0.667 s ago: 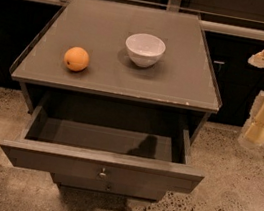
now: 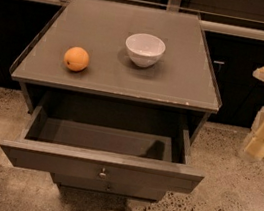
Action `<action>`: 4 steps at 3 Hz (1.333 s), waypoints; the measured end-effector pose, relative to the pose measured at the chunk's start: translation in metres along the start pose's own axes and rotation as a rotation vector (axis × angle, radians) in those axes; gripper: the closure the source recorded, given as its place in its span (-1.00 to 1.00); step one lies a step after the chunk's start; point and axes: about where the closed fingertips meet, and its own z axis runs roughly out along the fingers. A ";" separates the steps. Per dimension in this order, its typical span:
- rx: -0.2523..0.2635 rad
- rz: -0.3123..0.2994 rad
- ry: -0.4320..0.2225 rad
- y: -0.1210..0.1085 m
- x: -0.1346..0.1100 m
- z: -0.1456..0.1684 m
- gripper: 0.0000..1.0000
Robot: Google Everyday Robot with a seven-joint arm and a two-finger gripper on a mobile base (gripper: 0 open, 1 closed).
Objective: Close top drawer
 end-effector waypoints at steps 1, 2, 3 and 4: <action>-0.046 0.106 -0.050 0.025 0.045 0.054 -1.00; -0.107 0.212 -0.145 0.059 0.085 0.121 -1.00; -0.201 0.296 -0.220 0.088 0.099 0.186 -0.67; -0.218 0.309 -0.227 0.092 0.101 0.196 -0.23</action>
Offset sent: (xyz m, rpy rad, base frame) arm -0.0628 -0.0678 -0.2463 0.4054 0.1332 -0.2213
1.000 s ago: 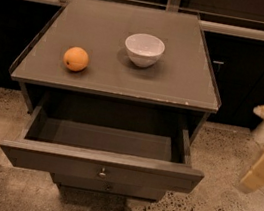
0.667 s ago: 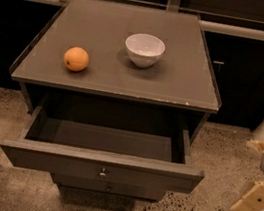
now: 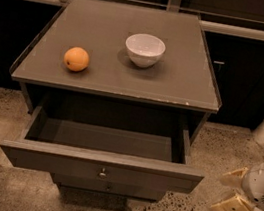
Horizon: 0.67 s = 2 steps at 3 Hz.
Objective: Close top drawer
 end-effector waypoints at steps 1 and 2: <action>0.000 0.000 0.000 0.000 0.000 0.000 0.25; 0.000 0.000 0.000 0.000 0.000 0.000 0.71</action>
Offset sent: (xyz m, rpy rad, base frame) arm 0.0000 0.0000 0.0000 0.0000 0.0000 0.0000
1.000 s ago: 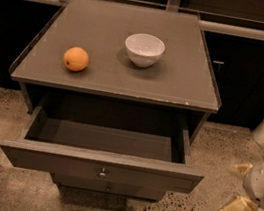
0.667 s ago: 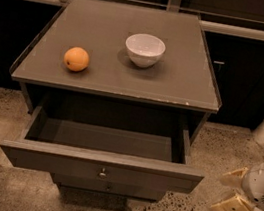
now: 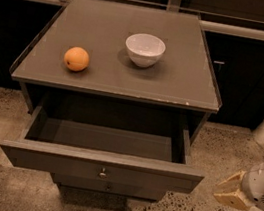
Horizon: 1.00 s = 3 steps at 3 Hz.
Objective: Close top drawer
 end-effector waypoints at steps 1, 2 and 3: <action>-0.028 0.013 -0.028 0.005 0.010 0.014 1.00; -0.081 0.066 -0.096 0.008 0.030 0.056 1.00; -0.120 0.077 -0.157 -0.002 0.029 0.099 1.00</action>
Offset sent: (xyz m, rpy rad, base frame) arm -0.0100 0.0080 -0.1413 0.2827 0.0858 -0.0877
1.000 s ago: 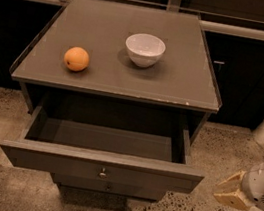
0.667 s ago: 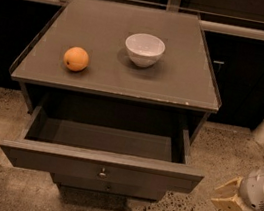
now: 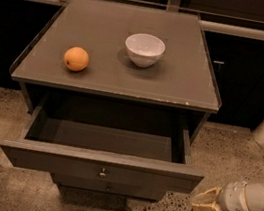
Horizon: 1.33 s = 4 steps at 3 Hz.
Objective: Close top drawer
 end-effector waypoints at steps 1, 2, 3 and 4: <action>-0.033 -0.016 -0.063 -0.014 -0.013 0.034 1.00; -0.032 -0.039 -0.075 -0.022 -0.027 0.045 1.00; -0.006 -0.090 -0.082 -0.030 -0.056 0.049 1.00; -0.006 -0.090 -0.082 -0.030 -0.056 0.049 1.00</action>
Offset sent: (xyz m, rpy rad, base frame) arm 0.0906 0.0641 -0.0235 0.0801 -0.1011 0.0790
